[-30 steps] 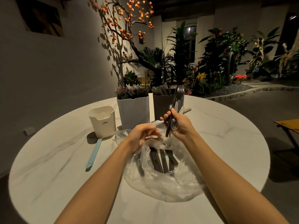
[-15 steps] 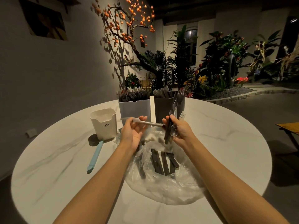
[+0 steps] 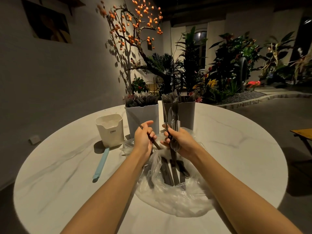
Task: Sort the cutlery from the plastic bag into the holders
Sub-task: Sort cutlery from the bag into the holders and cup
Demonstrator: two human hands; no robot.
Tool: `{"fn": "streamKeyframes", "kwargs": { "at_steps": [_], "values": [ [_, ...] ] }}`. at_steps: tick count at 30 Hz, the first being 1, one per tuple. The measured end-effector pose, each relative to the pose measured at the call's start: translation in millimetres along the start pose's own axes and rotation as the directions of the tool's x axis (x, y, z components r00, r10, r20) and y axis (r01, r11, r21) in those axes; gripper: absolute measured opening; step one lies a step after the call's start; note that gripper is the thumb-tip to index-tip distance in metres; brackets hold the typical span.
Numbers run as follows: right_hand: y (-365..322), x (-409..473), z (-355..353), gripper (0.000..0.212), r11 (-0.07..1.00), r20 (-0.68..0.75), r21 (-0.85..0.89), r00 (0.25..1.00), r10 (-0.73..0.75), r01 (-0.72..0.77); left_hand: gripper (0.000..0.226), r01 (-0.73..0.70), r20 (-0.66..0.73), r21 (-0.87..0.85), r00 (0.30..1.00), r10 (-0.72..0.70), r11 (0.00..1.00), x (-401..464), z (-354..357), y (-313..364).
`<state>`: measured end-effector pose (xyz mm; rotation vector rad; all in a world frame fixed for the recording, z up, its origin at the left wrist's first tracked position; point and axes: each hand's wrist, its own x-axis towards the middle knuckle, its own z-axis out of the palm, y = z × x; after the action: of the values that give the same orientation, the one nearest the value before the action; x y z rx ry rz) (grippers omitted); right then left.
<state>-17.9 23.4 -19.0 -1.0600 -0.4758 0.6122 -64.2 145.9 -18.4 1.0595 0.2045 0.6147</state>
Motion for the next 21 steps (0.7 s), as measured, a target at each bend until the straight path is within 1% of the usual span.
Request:
{"fn": "streamKeyframes", "kwargs": {
  "at_steps": [3,5,8,9,10,11,13,18,21],
  "values": [
    [-1.5,-5.6,2.9,0.022,0.99,0.116,-0.142,0.993,0.025,-0.009,0.032,0.016,0.066,0.094,0.998,-0.022,0.995,-5.0,2.4,1.8],
    [-2.3,-8.0,4.2,0.025,0.978,0.201,-0.207,0.978,0.052,-0.01,0.04,0.045,0.093,0.125,0.994,-0.057,0.991,-8.2,5.5,1.7],
    [-3.3,-9.2,4.3,0.028,0.968,0.251,-0.249,0.964,0.084,-0.019,0.06,0.042,0.153,0.2,0.986,-0.073,0.979,-10.3,4.9,2.8],
    [-3.7,-9.5,4.1,0.028,0.966,0.257,-0.257,0.962,0.093,-0.025,0.062,0.039,0.176,0.23,0.981,-0.08,0.972,-12.2,4.7,4.2],
    [-4.2,-9.9,3.4,0.028,0.962,0.258,-0.27,0.961,0.103,-0.031,0.058,0.028,0.187,0.248,0.979,-0.076,0.968,-13.8,4.9,5.6],
    [-4.4,-10.3,2.9,0.028,0.957,0.256,-0.289,0.96,0.116,-0.039,0.049,0.011,0.186,0.251,0.981,-0.059,0.968,-16.3,6.0,7.0],
    [-4.9,-11.2,1.7,0.03,0.948,0.254,-0.313,0.956,0.145,-0.061,0.033,-0.008,0.159,0.238,0.987,-0.031,0.971,-18.3,8.3,7.1],
    [-7.6,-10.4,-3.1,0.034,0.957,0.281,-0.268,0.941,0.189,-0.112,0.028,0.012,0.009,0.238,1.0,-0.015,0.971,-13.3,5.3,1.0],
    [-7.6,-10.0,-4.9,0.033,0.952,0.253,-0.279,0.947,0.199,-0.125,0.033,-0.015,0.004,0.29,1.0,0.015,0.957,-16.7,6.1,1.8]
  ]
}}
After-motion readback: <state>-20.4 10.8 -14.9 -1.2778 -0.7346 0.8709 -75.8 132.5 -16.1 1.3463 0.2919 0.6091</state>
